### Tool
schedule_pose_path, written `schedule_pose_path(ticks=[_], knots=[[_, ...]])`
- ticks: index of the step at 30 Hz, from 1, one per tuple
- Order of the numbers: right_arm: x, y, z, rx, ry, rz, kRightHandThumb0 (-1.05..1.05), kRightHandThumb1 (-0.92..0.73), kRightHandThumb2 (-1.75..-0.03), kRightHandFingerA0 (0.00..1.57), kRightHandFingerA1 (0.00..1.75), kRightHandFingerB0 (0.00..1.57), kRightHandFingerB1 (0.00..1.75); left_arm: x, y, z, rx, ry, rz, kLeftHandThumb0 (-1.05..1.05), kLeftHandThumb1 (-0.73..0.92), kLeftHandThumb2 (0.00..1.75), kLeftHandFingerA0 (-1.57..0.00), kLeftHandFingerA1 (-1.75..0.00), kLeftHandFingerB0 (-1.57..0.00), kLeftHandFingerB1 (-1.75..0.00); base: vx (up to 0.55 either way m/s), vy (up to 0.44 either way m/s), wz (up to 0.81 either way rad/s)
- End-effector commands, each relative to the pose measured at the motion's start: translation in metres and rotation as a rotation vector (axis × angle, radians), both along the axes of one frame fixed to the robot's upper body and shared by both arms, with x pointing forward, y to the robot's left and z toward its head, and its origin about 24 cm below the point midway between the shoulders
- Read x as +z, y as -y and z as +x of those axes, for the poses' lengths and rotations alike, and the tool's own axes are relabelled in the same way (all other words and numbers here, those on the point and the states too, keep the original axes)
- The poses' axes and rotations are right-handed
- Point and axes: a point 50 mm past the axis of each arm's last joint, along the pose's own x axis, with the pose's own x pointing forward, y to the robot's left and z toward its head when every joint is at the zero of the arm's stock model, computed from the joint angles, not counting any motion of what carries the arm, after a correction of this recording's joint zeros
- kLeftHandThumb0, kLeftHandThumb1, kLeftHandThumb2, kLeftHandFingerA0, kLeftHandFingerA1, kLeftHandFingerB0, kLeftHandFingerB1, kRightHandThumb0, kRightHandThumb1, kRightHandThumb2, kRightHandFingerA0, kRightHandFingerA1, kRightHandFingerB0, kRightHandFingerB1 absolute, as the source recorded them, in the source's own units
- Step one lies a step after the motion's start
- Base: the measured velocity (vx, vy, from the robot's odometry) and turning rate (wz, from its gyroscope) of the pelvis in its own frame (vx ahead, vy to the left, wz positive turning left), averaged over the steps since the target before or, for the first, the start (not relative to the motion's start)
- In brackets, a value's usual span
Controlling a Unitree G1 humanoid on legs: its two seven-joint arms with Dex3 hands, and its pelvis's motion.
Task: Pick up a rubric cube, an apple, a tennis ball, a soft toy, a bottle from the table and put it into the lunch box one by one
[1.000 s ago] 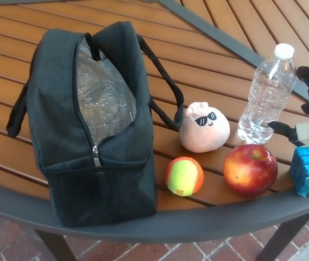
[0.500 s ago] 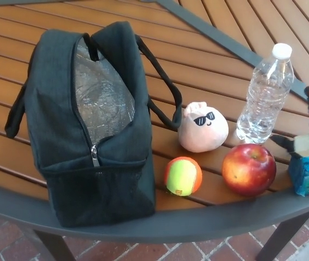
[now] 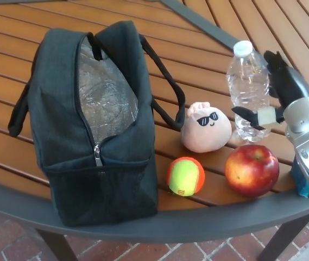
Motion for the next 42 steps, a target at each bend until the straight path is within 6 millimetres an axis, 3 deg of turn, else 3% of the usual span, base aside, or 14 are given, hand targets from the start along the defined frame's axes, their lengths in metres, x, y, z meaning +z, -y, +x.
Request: schedule_pose_path(ticks=[1, 8, 9, 12, 13, 18, 26, 32, 34, 35, 36, 37, 38, 42], knots=[[0.009, 0.007, 0.004, -0.019, 0.037, -0.040, -0.67, -0.38, -0.84, 0.01, 0.41, 0.05, 0.26, 0.005, -0.004, 0.001, 0.006, 0.083, 0.000, 0.19, 0.48, 1.24, -1.02, -1.21, -0.94, -1.02, 0.00, 0.000, 0.00], [-0.001, 0.032, 0.001, -0.172, 0.054, -0.036, -0.68, -0.40, -0.79, 0.00, 0.47, 0.09, 0.23, 0.004, -0.003, 0.001, 0.028, 0.086, -0.005, 0.21, 0.51, 1.19, -1.13, -1.15, -0.99, -1.02, 0.00, 0.000, 0.00], [-0.002, 0.032, 0.001, -0.177, 0.055, -0.041, -0.61, -0.47, -0.55, 0.05, 0.56, 0.07, 0.27, 0.004, -0.003, 0.000, 0.034, 0.091, -0.012, 0.21, 0.51, 1.21, -1.14, -1.16, -1.00, -1.03, 0.00, 0.000, 0.00], [-0.005, 0.028, 0.001, -0.196, 0.057, -0.047, -0.61, -0.36, -0.74, 0.04, 0.55, 0.06, 0.30, 0.005, -0.003, -0.003, -0.007, 0.069, 0.008, 0.21, 0.49, 1.18, -1.07, -1.11, -0.98, -1.01, 0.00, 0.000, 0.00], [-0.005, 0.024, 0.001, -0.199, 0.062, -0.059, -0.34, -0.31, -0.88, 0.05, 0.54, 0.00, 0.50, 0.004, -0.004, -0.003, -0.005, 0.071, 0.007, 0.21, 0.44, 1.21, -0.98, -1.21, -0.95, -1.04, 0.00, 0.000, 0.00], [-0.004, 0.014, 0.002, -0.171, 0.084, -0.061, -0.54, -0.51, -0.56, 0.26, 0.67, 0.12, 0.31, 0.003, -0.005, -0.007, -0.002, 0.089, -0.010, 0.18, 0.44, 1.19, -1.06, -1.18, -0.96, -1.03, 0.00, 0.000, 0.00], [0.011, -0.009, 0.010, -0.090, 0.112, -0.035, -0.61, -0.54, -0.56, 0.26, 0.74, 0.10, 0.33, 0.001, -0.004, -0.006, 0.033, 0.110, -0.039, 0.23, 0.48, 1.21, -1.09, -1.13, -1.00, -1.03, 0.00, 0.000, 0.00], [0.018, -0.012, 0.012, -0.084, 0.113, -0.023, -0.66, -0.45, -0.81, 0.31, 0.72, 0.05, 0.35, 0.001, -0.002, -0.007, -0.013, 0.087, 0.010, 0.20, 0.46, 1.18, -1.13, -1.14, -1.00, -1.03, 0.00, 0.000, 0.00], [0.017, -0.009, 0.012, -0.108, 0.121, -0.062, -0.60, -0.64, -0.60, 0.43, 0.80, 0.12, 0.30, 0.001, -0.002, -0.007, -0.032, 0.092, 0.013, 0.21, 0.47, 1.19, -1.12, -1.13, -0.99, -1.02, 0.00, 0.000, 0.00], [0.016, -0.007, 0.012, -0.125, 0.147, -0.061, -0.39, -0.71, -0.63, 0.75, 1.37, 0.21, 0.32, 0.001, -0.002, -0.007, -0.011, 0.097, 0.001, 0.23, 0.48, 1.22, -1.11, -1.14, -1.00, -1.04, 0.00, 0.000, 0.00], [0.015, -0.004, 0.011, -0.145, 0.191, -0.068, -0.26, -0.74, -0.65, 0.84, 1.46, 0.29, 0.36, 0.000, -0.002, -0.007, 0.012, 0.108, -0.016, 0.24, 0.39, 1.42, -1.07, -1.24, -0.98, -1.08, 0.00, 0.000, 0.00], [0.014, -0.003, 0.010, -0.150, 0.207, -0.077, -0.26, -0.74, -0.65, 0.84, 1.46, 0.29, 0.36, 0.000, -0.001, -0.007, 0.014, 0.112, -0.021, 0.24, 0.39, 1.42, -1.07, -1.24, -0.98, -1.08, 0.00, 0.000, 0.00], [0.013, -0.001, 0.009, -0.167, 0.223, -0.099, -0.24, -0.70, -0.65, 0.89, 1.56, 0.80, 0.55, 0.000, -0.002, -0.007, 0.010, 0.108, -0.020, 0.22, 0.47, 1.21, -1.09, -1.14, -0.99, -1.03, 0.00, 0.000, 0.00], [0.010, 0.004, 0.007, -0.182, 0.237, -0.153, -0.29, -0.64, -0.68, 0.94, 1.54, 0.84, 0.58, -0.001, -0.002, -0.009, 0.031, 0.100, -0.031, 0.22, 0.49, 1.21, -1.12, -1.16, -0.99, -1.04, 0.00, 0.000, 0.00]])
